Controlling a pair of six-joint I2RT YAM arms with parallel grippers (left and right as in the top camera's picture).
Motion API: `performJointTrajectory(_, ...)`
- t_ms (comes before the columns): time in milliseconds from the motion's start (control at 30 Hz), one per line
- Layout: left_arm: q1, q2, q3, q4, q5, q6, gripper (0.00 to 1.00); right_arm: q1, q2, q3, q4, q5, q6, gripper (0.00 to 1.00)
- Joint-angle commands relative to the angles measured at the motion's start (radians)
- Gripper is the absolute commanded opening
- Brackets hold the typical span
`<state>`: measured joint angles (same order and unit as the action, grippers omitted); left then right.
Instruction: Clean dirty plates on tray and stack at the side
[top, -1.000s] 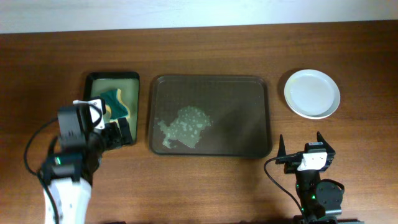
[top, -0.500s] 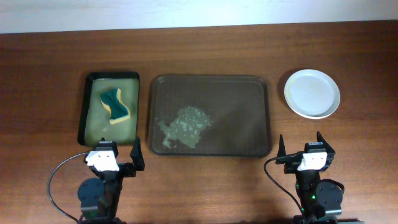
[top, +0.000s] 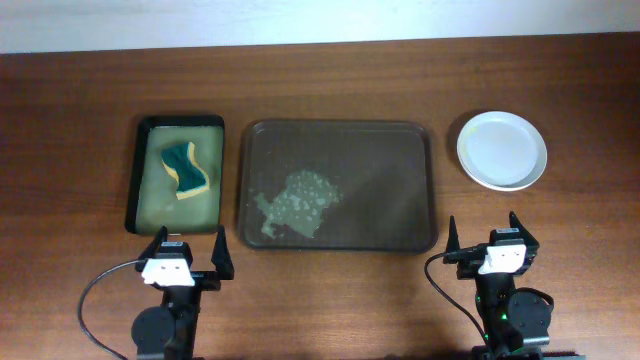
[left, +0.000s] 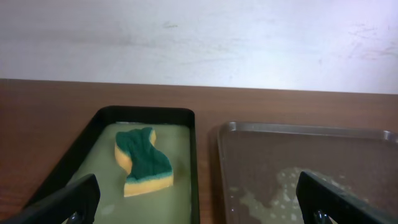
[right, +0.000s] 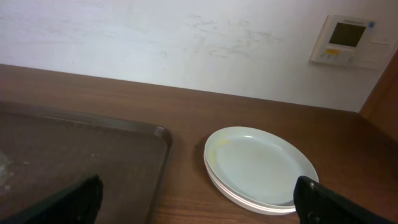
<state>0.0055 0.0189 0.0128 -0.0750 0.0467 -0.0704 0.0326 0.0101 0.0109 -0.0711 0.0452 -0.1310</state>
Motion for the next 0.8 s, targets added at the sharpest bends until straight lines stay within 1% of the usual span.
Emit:
performJointTrajectory(0,-0.007,-0.014,-0.004,-0.009,-0.029,0.019,0.99,0.006,-0.007,-0.005,-0.007,0.016,0.008,0.98)
performJointTrajectory(267,-0.007,-0.014,-0.004,-0.010,-0.051,0.043,0.99,0.006,-0.007,-0.005,-0.007,0.016,0.008,0.98)
performJointTrajectory(333,-0.007,-0.014,-0.004,-0.011,-0.051,0.065,0.99,0.006,-0.007,-0.005,-0.007,0.016,0.008,0.98)
performJointTrajectory(767,-0.007,-0.014,-0.004,-0.009,-0.050,0.064,0.99,0.006,-0.007,-0.005,-0.007,0.016,0.008,0.98)
